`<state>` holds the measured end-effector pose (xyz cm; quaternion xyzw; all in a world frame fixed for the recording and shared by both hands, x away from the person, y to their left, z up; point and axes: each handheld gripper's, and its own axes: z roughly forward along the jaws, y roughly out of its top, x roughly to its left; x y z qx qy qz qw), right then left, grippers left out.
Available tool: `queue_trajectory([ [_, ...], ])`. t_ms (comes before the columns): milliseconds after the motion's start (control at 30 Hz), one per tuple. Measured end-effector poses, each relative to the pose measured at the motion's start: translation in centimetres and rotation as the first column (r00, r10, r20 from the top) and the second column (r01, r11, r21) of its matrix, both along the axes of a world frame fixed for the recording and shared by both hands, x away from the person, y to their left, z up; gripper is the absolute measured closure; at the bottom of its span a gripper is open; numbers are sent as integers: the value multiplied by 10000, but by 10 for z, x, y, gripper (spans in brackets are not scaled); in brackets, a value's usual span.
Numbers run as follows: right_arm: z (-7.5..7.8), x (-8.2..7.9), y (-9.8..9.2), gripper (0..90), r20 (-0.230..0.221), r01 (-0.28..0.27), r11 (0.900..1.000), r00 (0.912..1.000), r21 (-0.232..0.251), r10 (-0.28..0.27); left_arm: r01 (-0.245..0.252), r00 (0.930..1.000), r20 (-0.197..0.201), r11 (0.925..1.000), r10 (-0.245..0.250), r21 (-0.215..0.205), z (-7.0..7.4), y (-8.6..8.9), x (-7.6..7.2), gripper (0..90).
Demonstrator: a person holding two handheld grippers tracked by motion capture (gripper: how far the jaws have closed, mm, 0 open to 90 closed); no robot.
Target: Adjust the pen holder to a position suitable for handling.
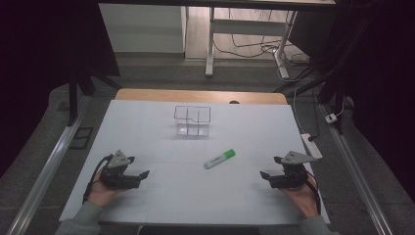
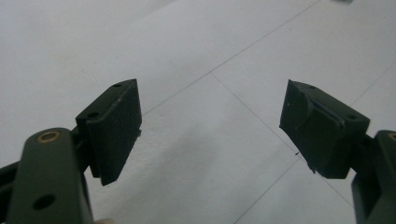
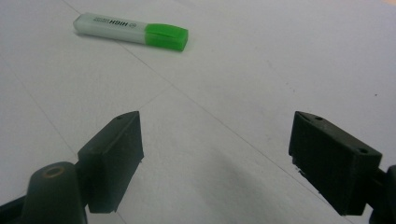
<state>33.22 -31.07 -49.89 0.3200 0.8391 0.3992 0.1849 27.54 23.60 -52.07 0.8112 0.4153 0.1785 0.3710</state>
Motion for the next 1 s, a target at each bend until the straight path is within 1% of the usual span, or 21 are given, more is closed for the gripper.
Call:
queue_trajectory([
  [67,0,1,1,183,-104,-82,10000,9999,-8,82,-64,10000,1,10000,64,33,0,0,-1,205],
  [233,-1,2,4,185,-35,-146,9999,9999,-57,146,-208,9998,29,9998,208,-9,0,3,-2,201],
  [333,-1,4,4,185,-78,-168,9998,9998,-113,167,-274,9996,5,9996,274,-36,-1,5,-2,201],
  [600,-3,5,6,191,-200,-270,9995,9994,-174,267,-263,9997,-11,9997,263,-13,-1,5,-2,201],
  [767,-3,6,5,192,-207,-243,9996,9995,-152,240,-290,9996,-25,9996,290,-7,-2,4,0,202],
  [1000,-3,6,4,194,-243,-203,9996,9995,-173,199,-226,9997,21,9997,226,33,2,-1,6,203],
])
